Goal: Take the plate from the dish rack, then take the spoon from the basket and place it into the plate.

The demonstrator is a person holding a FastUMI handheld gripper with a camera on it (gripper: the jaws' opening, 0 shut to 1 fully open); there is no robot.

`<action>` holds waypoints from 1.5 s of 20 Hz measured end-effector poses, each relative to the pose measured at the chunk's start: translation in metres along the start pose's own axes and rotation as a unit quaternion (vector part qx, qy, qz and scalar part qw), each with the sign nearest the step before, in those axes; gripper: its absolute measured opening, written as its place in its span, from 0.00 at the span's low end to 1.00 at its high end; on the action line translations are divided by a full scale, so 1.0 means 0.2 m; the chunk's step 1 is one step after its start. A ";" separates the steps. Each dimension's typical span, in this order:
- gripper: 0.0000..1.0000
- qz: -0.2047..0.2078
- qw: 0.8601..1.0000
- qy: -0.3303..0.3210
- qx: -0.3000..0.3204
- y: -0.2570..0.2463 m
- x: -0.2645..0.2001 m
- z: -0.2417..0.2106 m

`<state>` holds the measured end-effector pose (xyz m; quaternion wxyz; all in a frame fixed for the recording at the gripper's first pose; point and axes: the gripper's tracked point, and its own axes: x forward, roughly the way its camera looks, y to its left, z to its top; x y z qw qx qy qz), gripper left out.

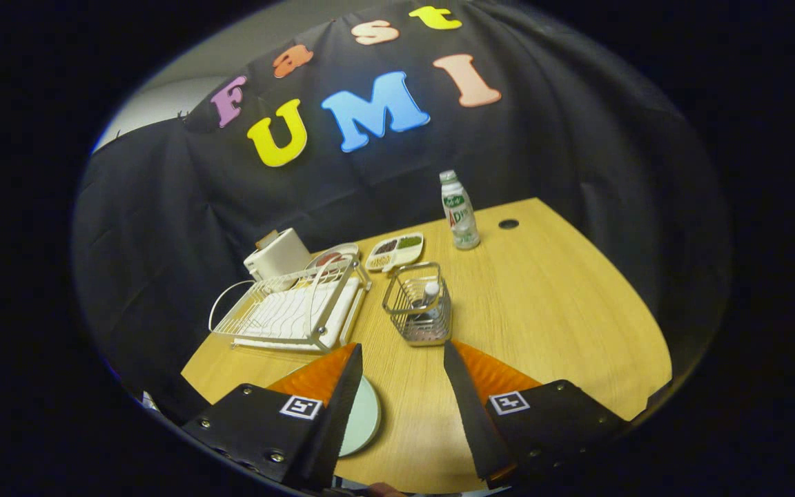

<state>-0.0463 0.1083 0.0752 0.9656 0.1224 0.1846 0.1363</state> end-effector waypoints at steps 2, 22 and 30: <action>0.73 -0.003 0.998 -0.044 -0.034 -0.02 -0.01 0.11; 0.71 -0.044 0.968 -0.205 -0.138 -0.11 0.49 0.17; 0.28 -0.063 0.967 -0.205 -0.138 -0.15 0.62 0.14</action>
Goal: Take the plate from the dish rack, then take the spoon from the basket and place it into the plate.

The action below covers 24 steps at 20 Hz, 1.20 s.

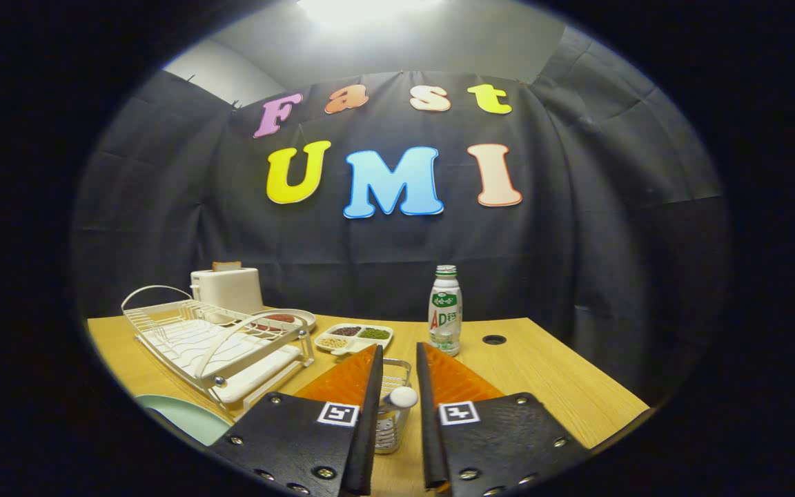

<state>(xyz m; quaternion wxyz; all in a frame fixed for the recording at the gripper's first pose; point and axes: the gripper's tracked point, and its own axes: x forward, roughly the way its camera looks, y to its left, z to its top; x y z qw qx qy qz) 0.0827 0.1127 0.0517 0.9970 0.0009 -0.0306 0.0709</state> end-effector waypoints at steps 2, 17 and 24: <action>0.22 -0.001 1.000 0.004 -0.006 0.00 0.01 -0.01; 0.05 0.027 0.998 0.058 0.010 0.04 -0.01 0.12; 0.05 0.028 0.998 0.053 -0.011 0.03 -0.06 0.38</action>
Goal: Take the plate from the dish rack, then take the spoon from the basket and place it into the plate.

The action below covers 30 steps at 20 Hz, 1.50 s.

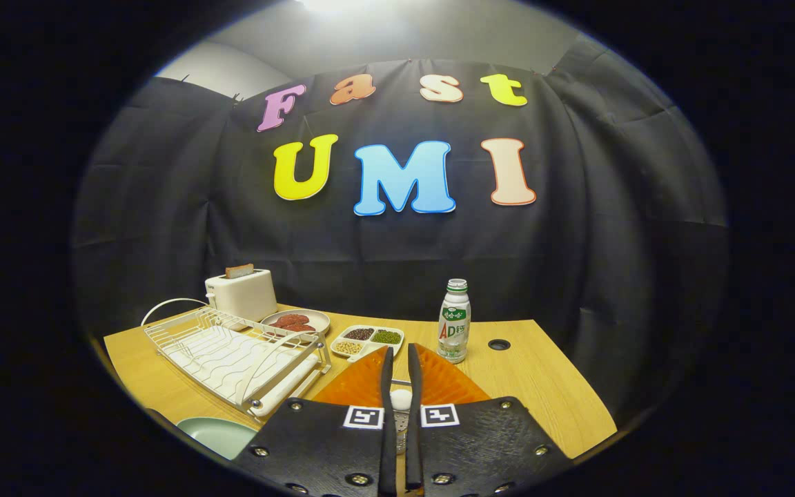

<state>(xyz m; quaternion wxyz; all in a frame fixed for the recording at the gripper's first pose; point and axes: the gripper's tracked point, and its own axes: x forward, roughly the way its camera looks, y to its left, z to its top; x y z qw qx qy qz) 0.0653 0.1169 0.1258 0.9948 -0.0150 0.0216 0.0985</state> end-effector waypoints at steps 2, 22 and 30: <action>0.05 -0.006 1.000 0.002 -0.015 -0.03 -0.05 0.09; 0.05 -0.055 0.998 0.017 -0.009 0.26 -0.47 0.48; 0.05 -0.075 0.994 0.072 0.018 0.37 -0.50 0.31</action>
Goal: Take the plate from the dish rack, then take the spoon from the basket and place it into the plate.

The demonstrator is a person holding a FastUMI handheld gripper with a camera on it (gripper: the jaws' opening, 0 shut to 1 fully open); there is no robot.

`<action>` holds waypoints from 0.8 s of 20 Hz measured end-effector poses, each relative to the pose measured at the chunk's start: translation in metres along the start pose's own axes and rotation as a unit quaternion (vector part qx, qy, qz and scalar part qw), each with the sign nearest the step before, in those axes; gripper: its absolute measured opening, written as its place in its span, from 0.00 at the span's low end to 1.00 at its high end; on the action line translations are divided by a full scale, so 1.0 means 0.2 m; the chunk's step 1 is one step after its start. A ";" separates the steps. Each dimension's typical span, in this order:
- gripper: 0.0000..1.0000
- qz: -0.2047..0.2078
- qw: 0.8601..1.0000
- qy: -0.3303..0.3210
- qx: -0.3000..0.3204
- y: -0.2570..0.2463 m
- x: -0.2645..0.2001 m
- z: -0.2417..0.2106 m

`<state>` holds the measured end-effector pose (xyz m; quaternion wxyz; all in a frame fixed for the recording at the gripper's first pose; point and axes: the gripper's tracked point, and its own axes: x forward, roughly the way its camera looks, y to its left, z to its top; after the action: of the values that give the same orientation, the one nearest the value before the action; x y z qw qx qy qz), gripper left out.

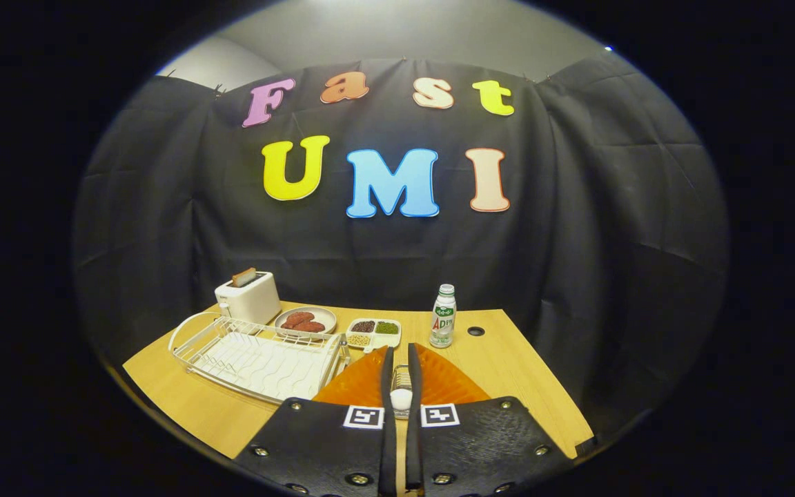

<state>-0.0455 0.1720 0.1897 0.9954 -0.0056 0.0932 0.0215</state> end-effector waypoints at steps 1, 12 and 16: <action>0.05 0.004 1.000 0.007 0.005 0.03 -0.01 -0.03; 0.05 0.076 0.991 0.110 0.003 0.34 0.06 -0.37; 0.05 0.110 0.985 0.129 -0.006 0.48 0.10 -0.45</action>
<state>-0.0471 0.2666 0.0962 0.9665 -0.0044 0.2209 0.1306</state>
